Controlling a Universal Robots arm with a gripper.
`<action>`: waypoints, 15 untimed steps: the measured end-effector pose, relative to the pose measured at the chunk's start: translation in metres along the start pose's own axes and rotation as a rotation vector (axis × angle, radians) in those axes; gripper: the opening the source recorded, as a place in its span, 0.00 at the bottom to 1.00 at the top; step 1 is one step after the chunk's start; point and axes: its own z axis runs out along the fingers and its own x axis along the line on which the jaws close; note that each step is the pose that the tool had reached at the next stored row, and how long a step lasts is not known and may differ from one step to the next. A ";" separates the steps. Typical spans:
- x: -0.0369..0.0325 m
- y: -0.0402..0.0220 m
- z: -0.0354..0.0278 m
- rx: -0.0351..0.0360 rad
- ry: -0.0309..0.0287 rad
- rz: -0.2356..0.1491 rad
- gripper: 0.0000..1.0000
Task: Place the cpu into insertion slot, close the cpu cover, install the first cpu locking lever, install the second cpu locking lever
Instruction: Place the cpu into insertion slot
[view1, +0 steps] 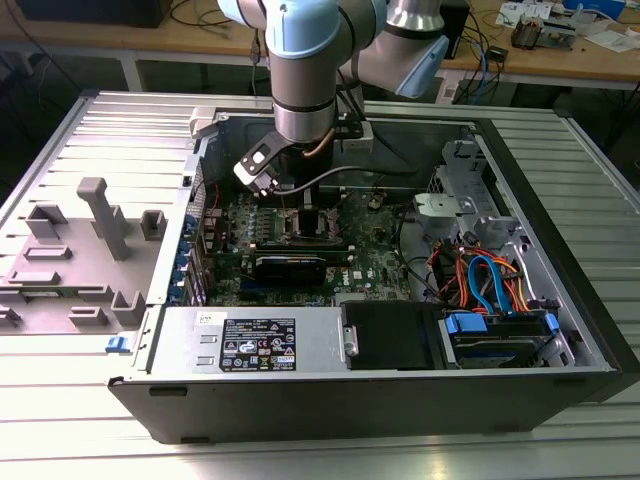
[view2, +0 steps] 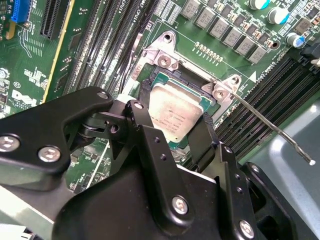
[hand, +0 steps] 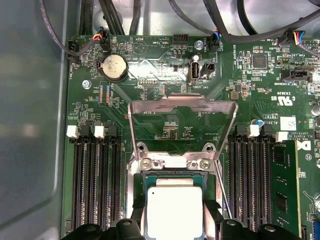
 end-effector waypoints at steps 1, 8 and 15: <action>0.0000 0.0000 0.0004 0.0000 -0.0001 0.000 0.54; 0.0001 0.0002 0.0015 -0.0003 -0.0013 0.000 0.54; 0.0003 0.0003 0.0000 -0.0001 -0.0062 0.000 0.54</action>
